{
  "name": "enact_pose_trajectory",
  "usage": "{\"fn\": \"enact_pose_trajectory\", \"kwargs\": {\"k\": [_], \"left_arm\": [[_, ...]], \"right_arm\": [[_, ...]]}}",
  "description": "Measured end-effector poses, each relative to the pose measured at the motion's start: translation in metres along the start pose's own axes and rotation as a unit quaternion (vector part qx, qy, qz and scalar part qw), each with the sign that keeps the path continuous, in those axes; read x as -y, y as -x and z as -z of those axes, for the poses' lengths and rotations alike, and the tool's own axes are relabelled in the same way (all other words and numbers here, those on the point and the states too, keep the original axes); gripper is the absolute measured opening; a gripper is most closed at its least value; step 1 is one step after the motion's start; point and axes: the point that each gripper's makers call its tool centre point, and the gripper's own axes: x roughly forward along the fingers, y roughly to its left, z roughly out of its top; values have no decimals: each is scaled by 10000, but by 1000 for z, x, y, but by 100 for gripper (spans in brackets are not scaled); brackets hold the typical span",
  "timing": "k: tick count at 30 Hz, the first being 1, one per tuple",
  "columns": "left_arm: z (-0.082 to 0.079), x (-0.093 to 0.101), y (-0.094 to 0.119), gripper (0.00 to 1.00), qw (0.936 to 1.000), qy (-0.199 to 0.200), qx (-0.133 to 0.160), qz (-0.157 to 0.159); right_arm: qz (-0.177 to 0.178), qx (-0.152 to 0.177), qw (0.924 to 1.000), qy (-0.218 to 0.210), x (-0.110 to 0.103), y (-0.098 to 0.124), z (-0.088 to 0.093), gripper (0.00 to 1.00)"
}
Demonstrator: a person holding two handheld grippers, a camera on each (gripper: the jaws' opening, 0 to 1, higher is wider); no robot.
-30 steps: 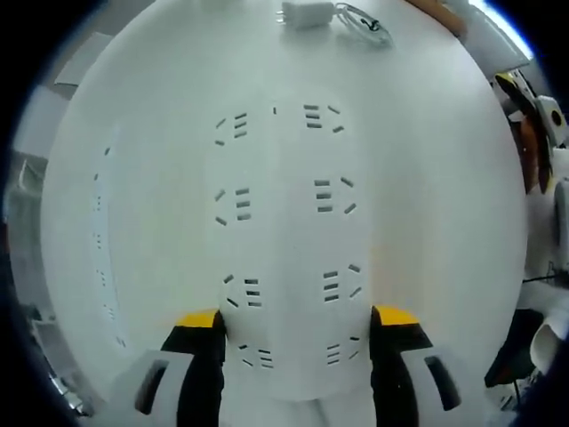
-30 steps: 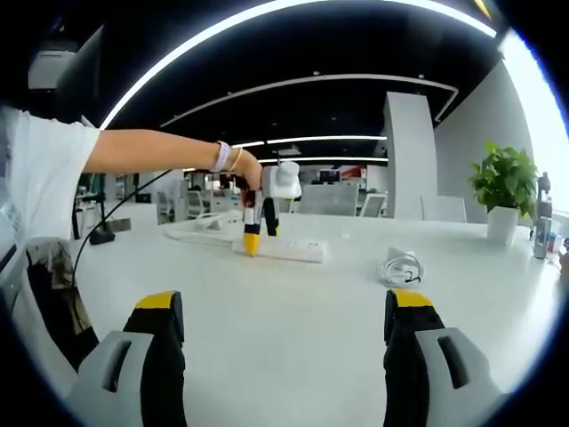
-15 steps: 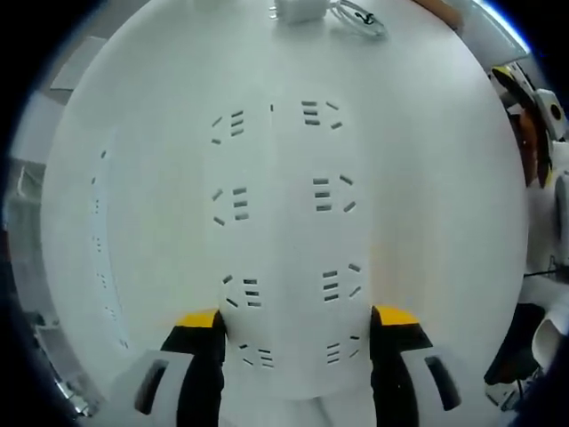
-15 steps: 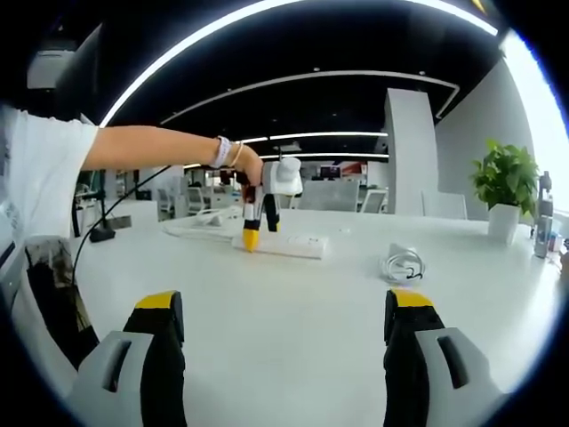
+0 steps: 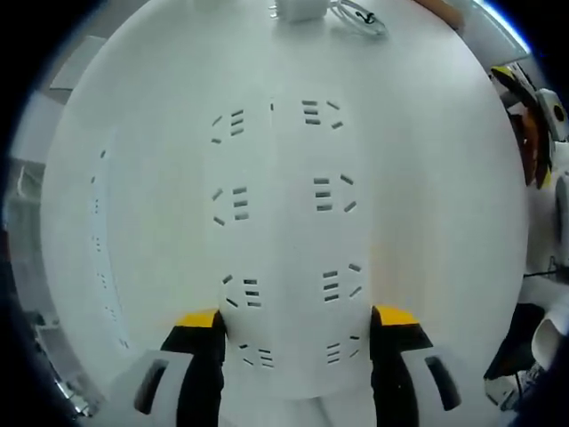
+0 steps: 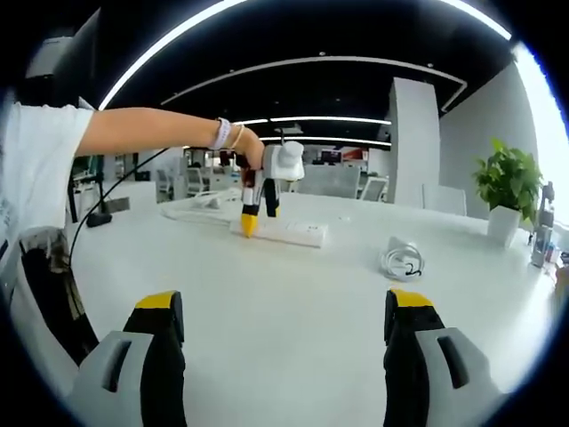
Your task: Straighten the power strip on the desk, plug the charger into it
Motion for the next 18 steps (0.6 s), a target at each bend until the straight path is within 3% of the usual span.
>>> {"fn": "enact_pose_trajectory", "kwargs": {"k": [18], "left_arm": [[6,0,-1,68,9997,-239,-108,21]], "right_arm": [[-20,-9,10000,70,-4,-1,-1,93]]}}
